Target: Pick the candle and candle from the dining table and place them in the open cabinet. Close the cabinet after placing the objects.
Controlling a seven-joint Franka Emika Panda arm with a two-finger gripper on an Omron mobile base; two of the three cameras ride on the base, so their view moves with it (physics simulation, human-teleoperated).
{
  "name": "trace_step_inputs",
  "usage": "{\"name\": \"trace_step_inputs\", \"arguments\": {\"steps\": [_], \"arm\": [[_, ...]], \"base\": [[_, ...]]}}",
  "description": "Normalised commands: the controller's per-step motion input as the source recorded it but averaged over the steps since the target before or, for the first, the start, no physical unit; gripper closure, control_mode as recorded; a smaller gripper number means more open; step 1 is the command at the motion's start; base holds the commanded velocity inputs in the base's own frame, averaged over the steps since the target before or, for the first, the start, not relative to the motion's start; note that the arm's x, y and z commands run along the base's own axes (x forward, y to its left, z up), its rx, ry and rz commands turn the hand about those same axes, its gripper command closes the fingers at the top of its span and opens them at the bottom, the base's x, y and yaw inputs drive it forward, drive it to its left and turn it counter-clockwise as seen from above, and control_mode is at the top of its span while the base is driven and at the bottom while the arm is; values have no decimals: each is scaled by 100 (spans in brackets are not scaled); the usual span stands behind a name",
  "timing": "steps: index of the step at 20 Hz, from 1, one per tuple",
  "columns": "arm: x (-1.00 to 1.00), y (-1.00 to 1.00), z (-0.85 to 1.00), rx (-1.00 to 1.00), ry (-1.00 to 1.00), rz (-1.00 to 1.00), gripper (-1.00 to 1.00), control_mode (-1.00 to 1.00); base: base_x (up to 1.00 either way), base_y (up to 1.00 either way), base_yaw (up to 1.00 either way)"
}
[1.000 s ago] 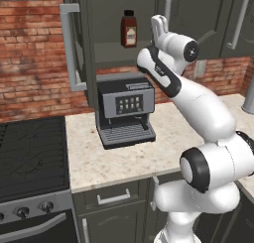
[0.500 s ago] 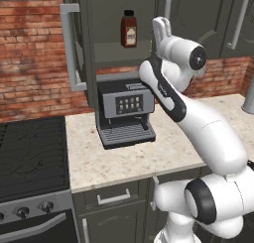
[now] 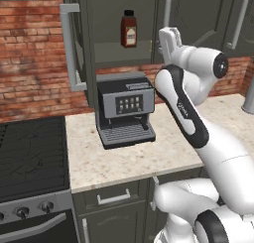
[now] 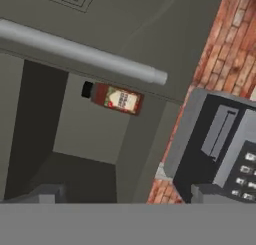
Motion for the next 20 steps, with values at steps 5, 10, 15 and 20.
{"name": "trace_step_inputs", "arguments": {"steps": [5,10,15,20], "arm": [[-63,-1,0,-23,4,22,-100,-100],[-53,0,0,-46,-1,25,-100,-100],[-39,7,0,-63,-11,14,-100,-100],[-36,23,0,-71,-21,2,-100,-100]], "base": [[0,0,0],[0,0,0],[0,0,0],[0,0,0]]}}
